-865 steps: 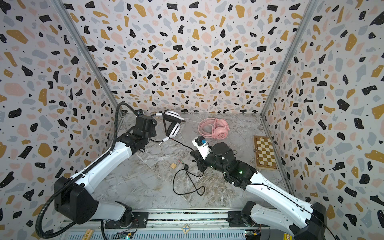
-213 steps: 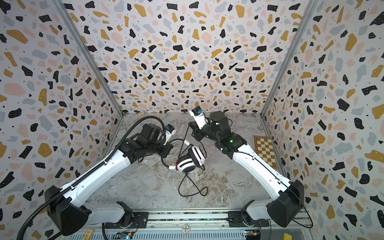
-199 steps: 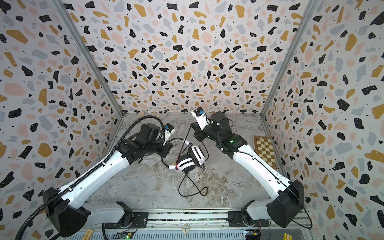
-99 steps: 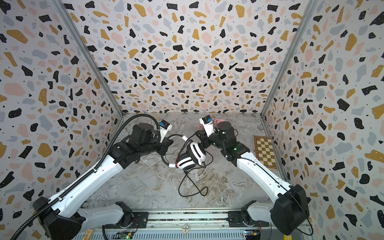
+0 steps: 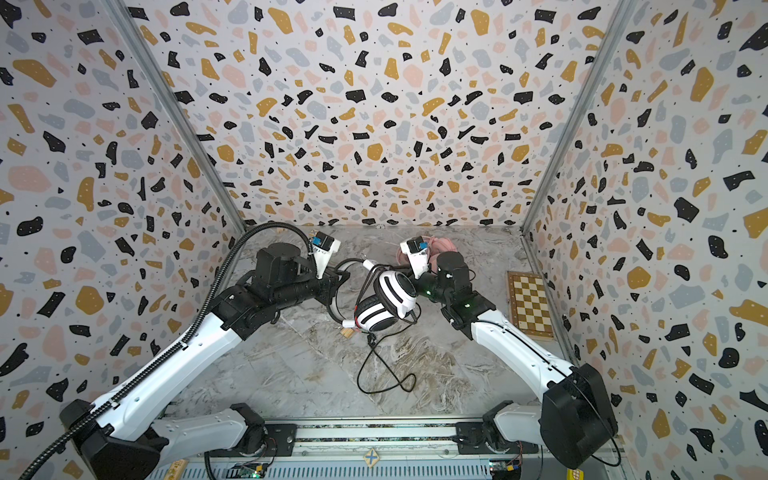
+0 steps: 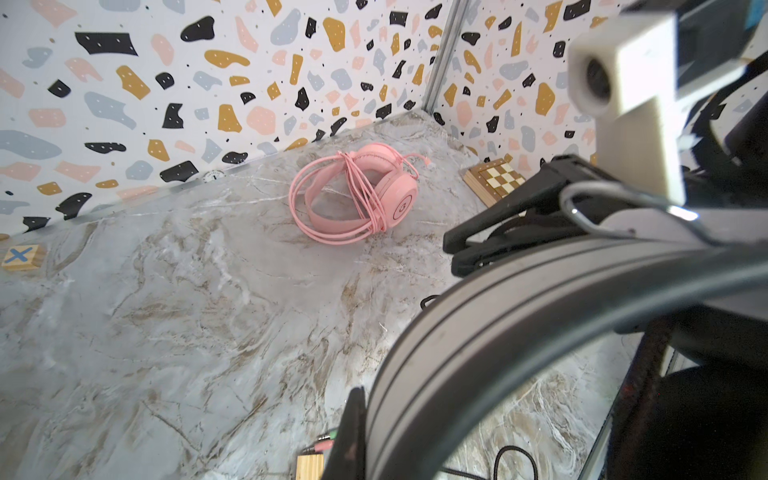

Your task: Wrap the headphones

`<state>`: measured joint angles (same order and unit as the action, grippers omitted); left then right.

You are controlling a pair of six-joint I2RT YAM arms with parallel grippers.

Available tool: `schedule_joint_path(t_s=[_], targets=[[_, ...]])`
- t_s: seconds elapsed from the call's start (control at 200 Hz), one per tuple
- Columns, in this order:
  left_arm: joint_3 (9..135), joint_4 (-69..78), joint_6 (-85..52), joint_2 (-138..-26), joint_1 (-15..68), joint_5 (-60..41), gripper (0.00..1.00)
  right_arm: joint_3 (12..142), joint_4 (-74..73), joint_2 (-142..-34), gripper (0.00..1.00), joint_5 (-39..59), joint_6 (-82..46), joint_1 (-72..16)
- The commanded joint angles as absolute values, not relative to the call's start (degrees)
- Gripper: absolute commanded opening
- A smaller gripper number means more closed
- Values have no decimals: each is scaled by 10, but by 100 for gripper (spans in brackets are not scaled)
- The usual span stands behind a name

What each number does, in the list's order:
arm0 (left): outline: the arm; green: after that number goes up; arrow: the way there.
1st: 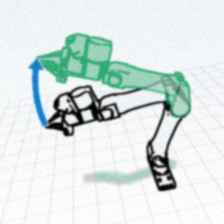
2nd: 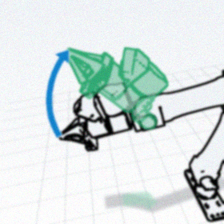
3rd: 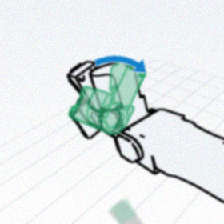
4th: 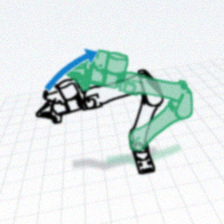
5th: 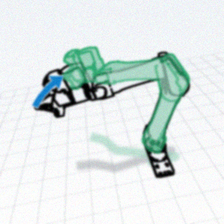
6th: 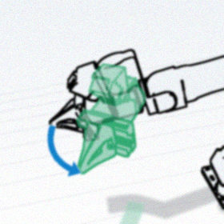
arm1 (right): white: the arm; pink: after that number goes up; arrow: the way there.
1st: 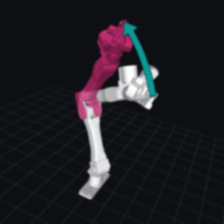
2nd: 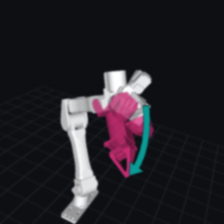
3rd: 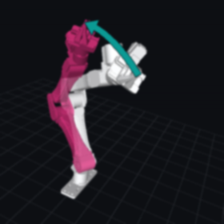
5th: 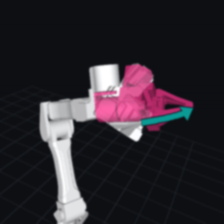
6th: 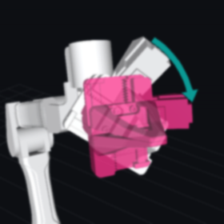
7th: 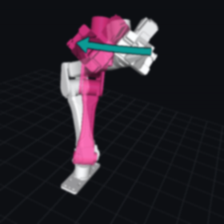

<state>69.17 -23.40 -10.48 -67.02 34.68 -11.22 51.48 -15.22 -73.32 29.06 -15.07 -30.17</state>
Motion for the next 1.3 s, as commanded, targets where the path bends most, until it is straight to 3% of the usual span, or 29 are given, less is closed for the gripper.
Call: schedule_joint_path(t_s=[0.0,0.29,0.846,1.296], targets=[[726,-131,-150,-642,345,-115,0,493,-201,-745,22,319,-181,-298],[763,-136,-167,-659,330,-116,0,451,-259,-796,39,331,-189,-288],[855,-134,-209,-704,261,-179,0,404,-456,-965,42,385,-274,-284],[906,-94,-257,-767,171,-247,0,353,-512,-959,40,381,-303,-294]])
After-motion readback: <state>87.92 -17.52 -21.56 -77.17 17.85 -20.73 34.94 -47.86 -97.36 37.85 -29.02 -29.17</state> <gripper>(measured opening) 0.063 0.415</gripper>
